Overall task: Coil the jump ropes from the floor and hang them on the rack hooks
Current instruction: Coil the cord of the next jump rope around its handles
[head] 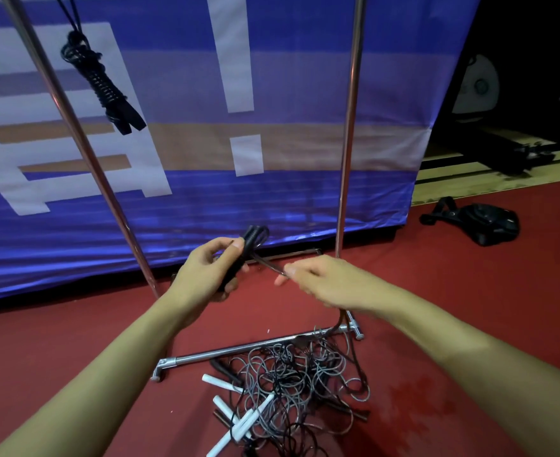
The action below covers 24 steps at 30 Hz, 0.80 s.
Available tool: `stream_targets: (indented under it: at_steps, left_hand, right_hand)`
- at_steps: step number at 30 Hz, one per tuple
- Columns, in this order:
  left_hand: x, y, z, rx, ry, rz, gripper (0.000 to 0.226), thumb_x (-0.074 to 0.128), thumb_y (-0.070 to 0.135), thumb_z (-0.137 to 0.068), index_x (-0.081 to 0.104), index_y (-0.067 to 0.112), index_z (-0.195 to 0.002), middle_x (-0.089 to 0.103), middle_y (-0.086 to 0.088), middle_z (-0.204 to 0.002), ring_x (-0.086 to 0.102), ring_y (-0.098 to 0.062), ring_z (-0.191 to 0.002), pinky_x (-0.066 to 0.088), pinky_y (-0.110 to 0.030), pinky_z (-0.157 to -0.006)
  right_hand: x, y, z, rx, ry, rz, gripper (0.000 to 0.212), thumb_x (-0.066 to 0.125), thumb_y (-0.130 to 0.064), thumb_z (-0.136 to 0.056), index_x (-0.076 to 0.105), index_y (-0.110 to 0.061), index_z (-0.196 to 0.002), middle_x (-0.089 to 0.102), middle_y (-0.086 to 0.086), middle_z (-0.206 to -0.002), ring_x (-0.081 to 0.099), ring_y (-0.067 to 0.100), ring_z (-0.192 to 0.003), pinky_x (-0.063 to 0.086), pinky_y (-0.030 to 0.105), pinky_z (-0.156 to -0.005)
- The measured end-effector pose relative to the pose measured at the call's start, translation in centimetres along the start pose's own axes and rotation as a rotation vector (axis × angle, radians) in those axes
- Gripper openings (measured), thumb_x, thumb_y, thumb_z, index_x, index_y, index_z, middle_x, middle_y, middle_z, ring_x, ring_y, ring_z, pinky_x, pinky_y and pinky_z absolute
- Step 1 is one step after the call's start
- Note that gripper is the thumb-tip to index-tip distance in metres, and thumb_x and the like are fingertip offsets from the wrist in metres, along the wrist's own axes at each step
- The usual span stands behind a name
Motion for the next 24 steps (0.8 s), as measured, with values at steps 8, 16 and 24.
stream_targets:
  at_steps: [8,16,24]
  left_hand:
    - [0.1,-0.5,-0.2,-0.016,0.037,-0.35,0.029,0.06,0.036,-0.103,0.06,0.007,-0.103,0.059,-0.004,-0.053,0.039,-0.017,-0.044,0.034,-0.019,-0.041]
    - [1.3,-0.7,0.0,-0.002,-0.155,-0.388,0.015,0.06,0.029,-0.105,0.069,0.019,-0.111,0.051,0.0,-0.064,0.048,-0.017,-0.054,0.036,-0.025,-0.044]
    - [3.8,-0.6,1.8,0.123,-0.474,-0.678,0.031,0.078,0.043,-0.09,0.069,0.02,-0.108,0.062,0.001,-0.073,0.053,-0.009,-0.059,0.049,-0.03,-0.06]
  right_hand:
    - [-1.4,-1.8,1.2,-0.118,0.169,0.517,0.014,0.043,-0.043,-0.106,0.047,-0.033,-0.098,0.053,-0.009,-0.084,0.059,0.028,-0.085,0.042,0.037,-0.071]
    - [-2.1,-6.4,2.2,-0.42,0.307,0.815,0.026,0.038,-0.045,-0.104,0.05,-0.029,-0.121,0.064,-0.009,-0.107,0.064,0.02,-0.1,0.051,0.042,-0.073]
    - [-2.0,-7.0,2.7,-0.584,0.21,0.89,0.011,0.053,-0.04,-0.102,0.054,-0.031,-0.109,0.055,-0.011,-0.102,0.061,0.017,-0.088,0.047,0.039,-0.059]
Point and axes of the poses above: each hand's wrist, its own z-axis away from the middle knuckle, its own x-axis out of the palm, y = z × x, the point moved 8 cm from there along -z, towards the middle knuckle
